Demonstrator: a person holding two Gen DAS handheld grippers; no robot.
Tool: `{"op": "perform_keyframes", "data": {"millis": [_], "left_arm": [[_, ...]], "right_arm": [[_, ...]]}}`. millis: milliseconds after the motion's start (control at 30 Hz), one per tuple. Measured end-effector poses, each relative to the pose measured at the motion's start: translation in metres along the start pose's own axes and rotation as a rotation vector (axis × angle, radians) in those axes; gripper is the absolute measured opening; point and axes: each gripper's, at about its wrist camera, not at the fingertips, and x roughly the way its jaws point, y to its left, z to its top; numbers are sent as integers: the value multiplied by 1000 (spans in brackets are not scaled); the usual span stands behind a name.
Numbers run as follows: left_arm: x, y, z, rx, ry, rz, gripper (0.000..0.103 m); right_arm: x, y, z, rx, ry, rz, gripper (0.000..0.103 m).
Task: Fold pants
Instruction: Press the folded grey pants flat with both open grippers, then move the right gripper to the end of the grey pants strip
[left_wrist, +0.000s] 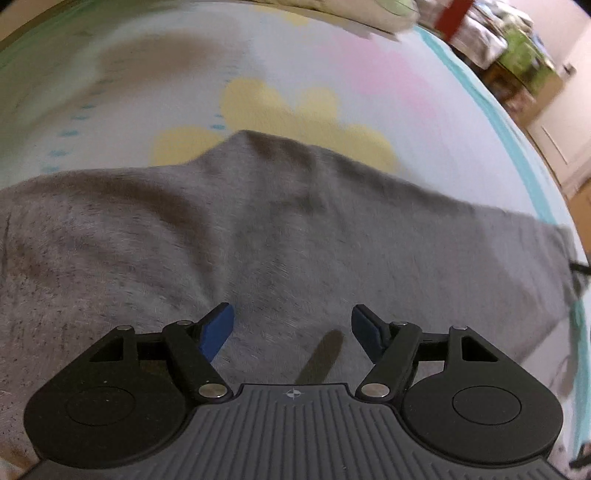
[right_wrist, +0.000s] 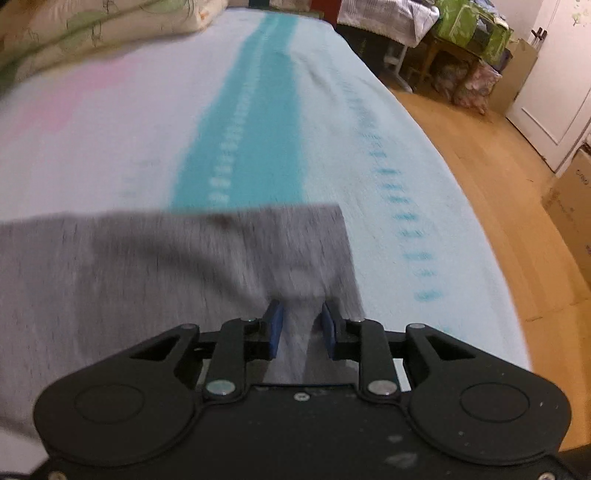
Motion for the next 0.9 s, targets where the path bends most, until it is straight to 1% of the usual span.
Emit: {"op": "perform_keyframes", "data": {"millis": [33, 100, 133, 200, 267, 333, 367, 400, 433, 567, 600, 667, 733, 767, 833, 867, 900], "left_arm": [[-1, -5, 0, 12, -4, -19, 69], [0, -23, 0, 42, -22, -69, 69], [3, -33, -1, 60, -25, -103, 69], [8, -50, -7, 106, -9, -165, 69], [15, -66, -16, 157, 29, -194, 69], [22, -71, -31, 163, 84, -202, 70], [20, -70, -38, 162, 58, -203, 70], [18, -70, -42, 164, 57, -205, 70], [17, -69, -44, 165, 60, -209, 70], [18, -60, -35, 97, 86, -235, 70], [20, -60, -33, 86, 92, -237, 70], [21, -58, -31, 71, 94, -239, 70], [24, -61, -30, 76, 93, -234, 70], [24, -64, -30, 84, 93, -230, 70], [23, -67, -32, 101, 94, -225, 70], [23, -68, -33, 103, 96, -225, 70], [23, -67, -34, 101, 99, -227, 70]], "right_arm": [[-8, 1, -1, 14, -3, -12, 26], [-25, 10, -4, -14, -62, 32, 28], [-33, 20, -7, -54, -98, 83, 28], [-43, 41, -14, -129, -123, 167, 26], [-45, 61, -21, -179, -95, 213, 26], [-40, 70, -38, -220, -21, 222, 26], [-43, 69, -50, -215, -31, 216, 26], [-49, 66, -58, -204, -46, 217, 26], [-53, 63, -63, -198, -37, 219, 26], [-63, 54, -62, -185, -5, 223, 25], [-67, 51, -62, -169, -16, 227, 25], [-77, 48, -57, -102, -96, 245, 25], [-77, 46, -48, -60, -133, 253, 25], [-74, 46, -44, -53, -128, 254, 23], [-60, 50, -41, -57, -85, 253, 6], [-52, 53, -45, -73, -51, 241, 2], [-44, 55, -50, -90, -14, 229, 2]]}}
